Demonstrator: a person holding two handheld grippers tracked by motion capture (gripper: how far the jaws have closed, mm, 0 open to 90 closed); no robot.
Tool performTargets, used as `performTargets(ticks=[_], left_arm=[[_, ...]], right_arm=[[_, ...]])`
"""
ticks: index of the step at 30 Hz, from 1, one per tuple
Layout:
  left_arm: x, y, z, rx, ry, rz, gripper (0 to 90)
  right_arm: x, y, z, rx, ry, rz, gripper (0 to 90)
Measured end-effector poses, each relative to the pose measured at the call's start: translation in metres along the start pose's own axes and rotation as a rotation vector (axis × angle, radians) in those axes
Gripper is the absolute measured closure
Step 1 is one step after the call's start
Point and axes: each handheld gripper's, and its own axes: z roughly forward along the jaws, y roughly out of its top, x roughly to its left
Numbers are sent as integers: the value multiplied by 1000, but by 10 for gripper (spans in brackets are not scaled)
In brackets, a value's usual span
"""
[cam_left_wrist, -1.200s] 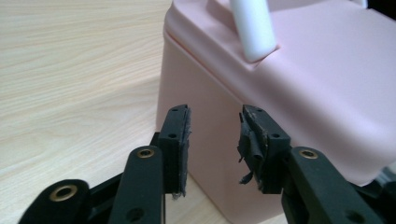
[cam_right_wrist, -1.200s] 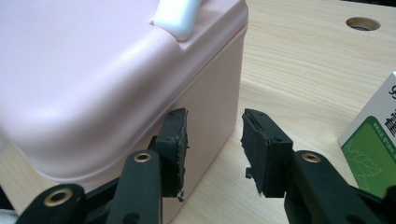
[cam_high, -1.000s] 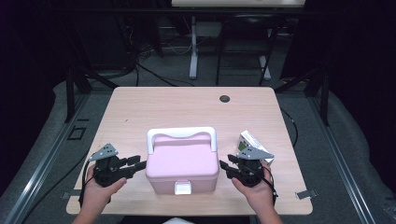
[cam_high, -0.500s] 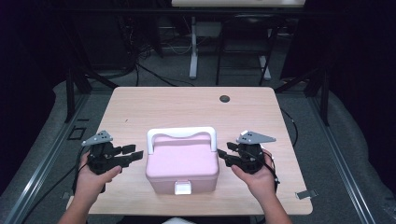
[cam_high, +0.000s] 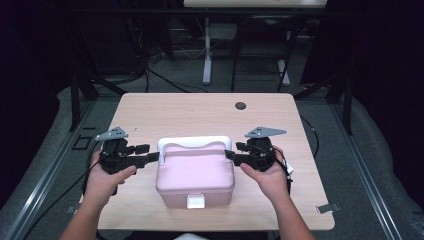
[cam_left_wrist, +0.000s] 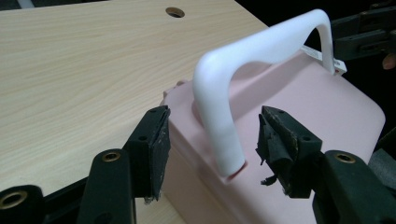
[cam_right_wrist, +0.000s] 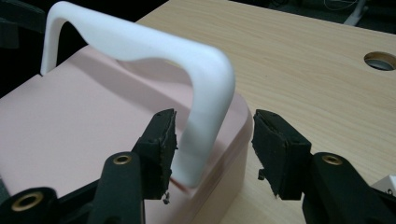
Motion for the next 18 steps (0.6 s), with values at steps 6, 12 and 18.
performTargets(ticks=[6,12,18], left_arm=[[-3,15,3,-15,-2,18,437],[-4,17,2,-49,-37,-1,439],[-7,10,5,-47,-25,14,440]], right_arm=[[-3,8,4,-15,17,13,489],[1,11,1,-35,19,7,489],[9,9,-2,-47,19,-16,489]])
